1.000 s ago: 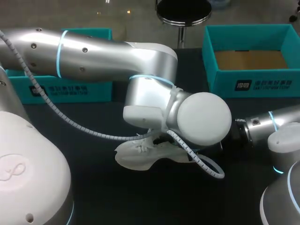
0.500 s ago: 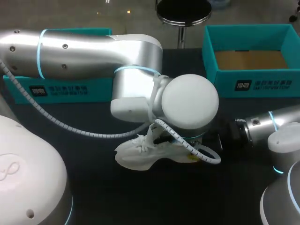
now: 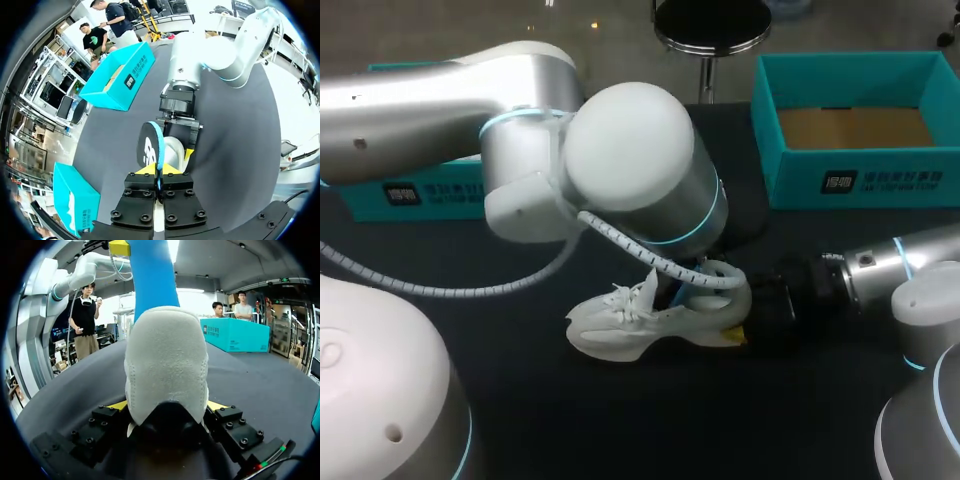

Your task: Take the shoe out of the shoebox, open the shoe tongue, remove and reinsert the insole, then place the shoe into the shoebox

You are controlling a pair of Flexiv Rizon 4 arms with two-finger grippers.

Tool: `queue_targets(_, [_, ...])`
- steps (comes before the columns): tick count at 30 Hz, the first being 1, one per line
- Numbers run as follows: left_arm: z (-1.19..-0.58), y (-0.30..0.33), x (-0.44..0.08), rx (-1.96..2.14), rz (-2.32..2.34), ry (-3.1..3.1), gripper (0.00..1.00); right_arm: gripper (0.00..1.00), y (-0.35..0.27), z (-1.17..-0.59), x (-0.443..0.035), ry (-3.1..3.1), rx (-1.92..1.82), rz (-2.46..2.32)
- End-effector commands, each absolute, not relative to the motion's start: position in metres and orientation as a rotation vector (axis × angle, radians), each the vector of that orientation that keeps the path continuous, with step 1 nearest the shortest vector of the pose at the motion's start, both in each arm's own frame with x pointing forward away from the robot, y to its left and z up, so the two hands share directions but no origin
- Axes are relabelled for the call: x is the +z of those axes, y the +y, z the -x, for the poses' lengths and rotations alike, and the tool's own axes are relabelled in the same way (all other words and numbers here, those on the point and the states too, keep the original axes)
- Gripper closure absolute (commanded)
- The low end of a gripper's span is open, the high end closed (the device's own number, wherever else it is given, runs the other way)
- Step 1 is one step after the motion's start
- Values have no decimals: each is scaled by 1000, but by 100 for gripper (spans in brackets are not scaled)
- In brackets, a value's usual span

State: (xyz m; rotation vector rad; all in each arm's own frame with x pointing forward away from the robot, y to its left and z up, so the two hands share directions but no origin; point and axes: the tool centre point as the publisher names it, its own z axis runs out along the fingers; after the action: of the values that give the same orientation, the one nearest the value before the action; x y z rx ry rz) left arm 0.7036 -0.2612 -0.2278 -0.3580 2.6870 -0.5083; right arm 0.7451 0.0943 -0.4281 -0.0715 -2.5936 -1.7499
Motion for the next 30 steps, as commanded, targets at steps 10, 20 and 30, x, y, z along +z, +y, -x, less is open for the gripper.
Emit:
queue_targets(10, [-693,-264,-197,-655,332,2666,100,100,97,-746,-434,-2596,-1747,73])
queue_targets(20, [-702,-260,-120,-992,278,2708,100,100,97,-746,-434,-2596,-1747,73])
queue_targets(30, [-728,-227,-60,-1313,217,2746,100,100,97,-746,-434,-2596,-1747,73])
